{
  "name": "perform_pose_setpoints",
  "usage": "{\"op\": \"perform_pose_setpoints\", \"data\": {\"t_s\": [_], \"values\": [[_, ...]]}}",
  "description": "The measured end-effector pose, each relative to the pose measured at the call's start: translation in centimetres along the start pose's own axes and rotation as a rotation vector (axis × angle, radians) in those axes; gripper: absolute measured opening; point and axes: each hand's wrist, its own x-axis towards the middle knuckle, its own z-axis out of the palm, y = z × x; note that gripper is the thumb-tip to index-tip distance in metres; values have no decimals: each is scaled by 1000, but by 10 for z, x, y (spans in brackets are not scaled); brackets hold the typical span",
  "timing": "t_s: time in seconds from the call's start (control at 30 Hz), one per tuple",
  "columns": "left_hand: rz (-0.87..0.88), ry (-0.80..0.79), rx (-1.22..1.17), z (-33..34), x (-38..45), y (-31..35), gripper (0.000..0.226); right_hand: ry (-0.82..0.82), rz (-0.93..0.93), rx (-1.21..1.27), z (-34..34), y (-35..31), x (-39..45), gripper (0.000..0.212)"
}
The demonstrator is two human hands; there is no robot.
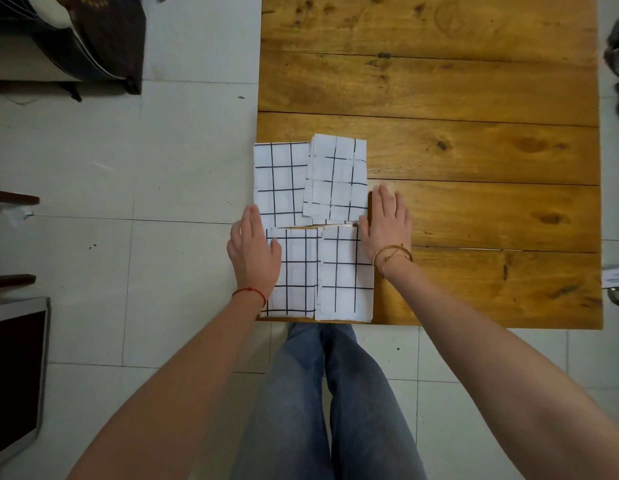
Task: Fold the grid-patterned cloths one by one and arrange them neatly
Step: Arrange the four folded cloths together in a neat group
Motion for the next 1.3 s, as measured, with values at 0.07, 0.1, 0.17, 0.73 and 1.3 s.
{"op": "perform_pose_setpoints", "data": {"t_s": [0.07,0.1,0.17,0.73,1.3], "values": [[35,-51,95,1,9,-3,67,-38,-41,-81,0,-1,4,60],[45,-87,138,2,13,-4,66,-54,-57,-105,0,-2,5,60],[59,-160,192,5,19,-7,64,-87,-81,-129,1,-4,7,60],[98,-182,150,4,-19,-17,66,-77,37,-56,9,13,-43,66],[57,-275,242,18,-53,-19,90,-214,-4,-174,34,-3,-73,97]]}}
